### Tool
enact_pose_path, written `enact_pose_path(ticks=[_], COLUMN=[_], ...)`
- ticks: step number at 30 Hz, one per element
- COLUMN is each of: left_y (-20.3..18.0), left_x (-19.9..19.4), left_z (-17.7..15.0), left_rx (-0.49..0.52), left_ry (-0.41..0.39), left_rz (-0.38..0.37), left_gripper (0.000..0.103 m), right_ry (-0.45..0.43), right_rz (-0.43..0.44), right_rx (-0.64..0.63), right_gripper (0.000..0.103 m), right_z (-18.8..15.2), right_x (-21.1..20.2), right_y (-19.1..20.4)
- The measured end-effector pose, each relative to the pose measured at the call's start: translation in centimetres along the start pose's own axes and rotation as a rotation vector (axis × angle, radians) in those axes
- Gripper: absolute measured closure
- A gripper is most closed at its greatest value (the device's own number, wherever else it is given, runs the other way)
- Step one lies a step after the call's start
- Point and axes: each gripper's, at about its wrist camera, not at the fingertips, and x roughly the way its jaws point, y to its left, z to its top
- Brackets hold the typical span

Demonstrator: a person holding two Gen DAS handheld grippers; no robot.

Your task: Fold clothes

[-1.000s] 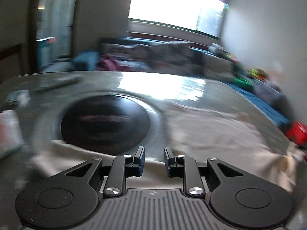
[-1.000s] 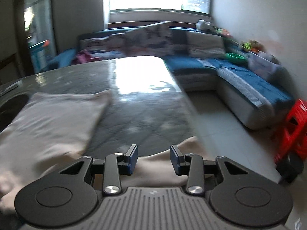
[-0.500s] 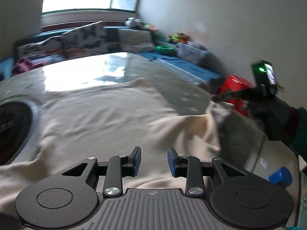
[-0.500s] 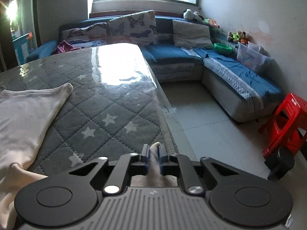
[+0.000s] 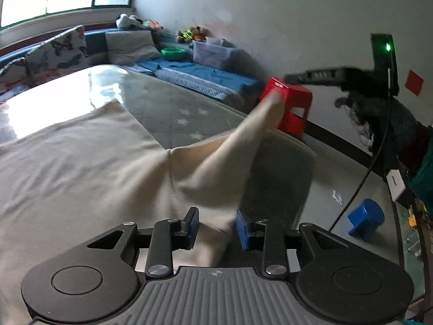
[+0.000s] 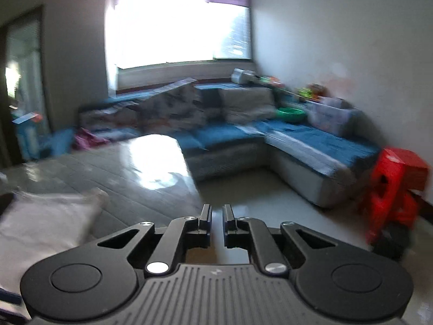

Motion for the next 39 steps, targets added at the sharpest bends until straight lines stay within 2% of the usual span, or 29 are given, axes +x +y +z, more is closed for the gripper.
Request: enact_pose_path(ticks=[3, 6, 8, 10, 17, 21, 25, 29, 32, 33, 35, 36, 37, 39], left_y=[-0.2, -0.3, -0.3, -0.3, -2.1, -3.5, -4.5, -4.7, -4.6, -4.6, -4.6, -4.6, -4.4, -4.0], left_x=[0.2, 0.0, -0.2, -0.1, 1.3, 2.9, 5.0, 6.6, 7.0, 7.1, 7.2, 7.2, 7.2, 7.1], left_z=[-0.3, -0.3, 0.0, 0.4, 1.8, 2.6, 2.7, 2.3, 2.3, 2.4, 2.4, 2.4, 2.5, 2.7], left_rx=[0.013, 0.022, 0.023, 0.022, 0.1, 0.176, 0.24, 0.259, 0.259, 0.262, 0.269, 0.269, 0.26, 0.241], left_ry=[0.016, 0.014, 0.002, -0.007, -0.017, -0.03, -0.007, 0.028, 0.025, 0.023, 0.02, 0.019, 0.019, 0.02], left_rz=[-0.012, -0.016, -0.011, -0.007, 0.018, 0.049, 0.066, 0.081, 0.089, 0.095, 0.108, 0.111, 0.108, 0.097], left_gripper=[0.068, 0.067, 0.067, 0.066, 0.066, 0.066, 0.066, 0.067, 0.068, 0.07, 0.082, 0.094, 0.097, 0.099], right_ry=[0.054, 0.079, 0.096, 0.108, 0.157, 0.156, 0.174, 0.178, 0.175, 0.174, 0.173, 0.172, 0.174, 0.178], right_rz=[-0.054, -0.012, 0.036, 0.055, 0.038, 0.054, 0.067, 0.077, 0.106, 0.118, 0.13, 0.134, 0.135, 0.136], right_rx=[0.007, 0.011, 0.015, 0.01, 0.054, 0.079, 0.075, 0.043, 0.058, 0.064, 0.064, 0.063, 0.059, 0.048], right_gripper=[0.093, 0.09, 0.076, 0.073, 0.073, 0.073, 0.073, 0.073, 0.073, 0.073, 0.073, 0.073, 0.075, 0.089], right_z=[-1.5, -2.2, -2.5, -2.7, -2.4, -2.6, -3.6, -4.2, -4.1, -4.1, -4.1, -4.1, -4.1, -3.9], right_x=[-0.3, -0.7, -0.6, -0.3, 1.5, 0.5, -1.0, -1.8, -1.6, -1.5, -1.2, -1.0, -0.7, -0.1], right_y=[-1.3, -0.7, 0.3, 1.1, 0.3, -0.3, -0.9, -1.1, -1.1, -1.0, -0.8, -0.7, -0.6, -0.4])
